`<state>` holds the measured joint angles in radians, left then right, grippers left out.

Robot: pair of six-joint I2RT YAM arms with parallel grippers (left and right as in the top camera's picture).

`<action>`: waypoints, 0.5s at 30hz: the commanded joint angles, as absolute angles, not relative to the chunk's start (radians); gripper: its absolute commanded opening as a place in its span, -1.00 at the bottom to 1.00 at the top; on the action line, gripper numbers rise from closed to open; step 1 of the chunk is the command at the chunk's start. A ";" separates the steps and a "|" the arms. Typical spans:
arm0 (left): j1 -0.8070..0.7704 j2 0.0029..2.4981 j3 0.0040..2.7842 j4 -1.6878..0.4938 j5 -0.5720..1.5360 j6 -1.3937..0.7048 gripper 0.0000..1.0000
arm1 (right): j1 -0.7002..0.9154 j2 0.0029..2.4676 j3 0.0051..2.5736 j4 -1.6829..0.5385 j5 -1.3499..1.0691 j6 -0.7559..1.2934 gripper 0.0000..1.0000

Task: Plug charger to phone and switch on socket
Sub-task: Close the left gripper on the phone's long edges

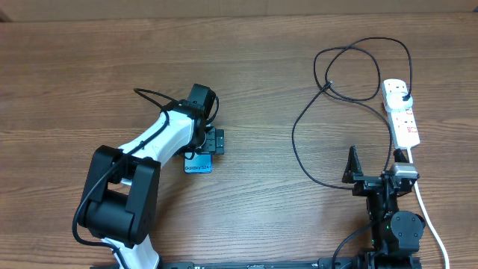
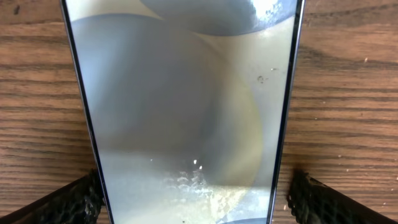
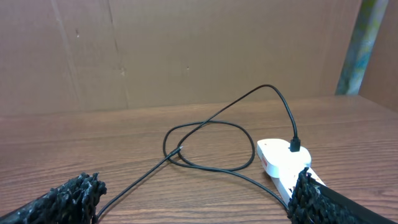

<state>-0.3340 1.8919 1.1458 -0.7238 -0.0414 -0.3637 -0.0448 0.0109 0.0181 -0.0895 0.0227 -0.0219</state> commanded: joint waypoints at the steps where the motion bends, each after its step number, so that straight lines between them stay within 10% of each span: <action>1: -0.326 1.924 1.102 -0.709 -0.023 -0.375 1.00 | -0.039 0.003 0.008 -0.083 0.020 -0.024 1.00; 15: -0.326 1.924 1.082 -0.675 0.026 -0.374 0.84 | -0.039 0.003 0.008 -0.083 0.020 -0.024 1.00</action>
<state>-0.3317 1.8782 1.1233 -0.6907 -0.0456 -0.3668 -0.0452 0.0109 0.0181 -0.0898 0.0227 -0.0219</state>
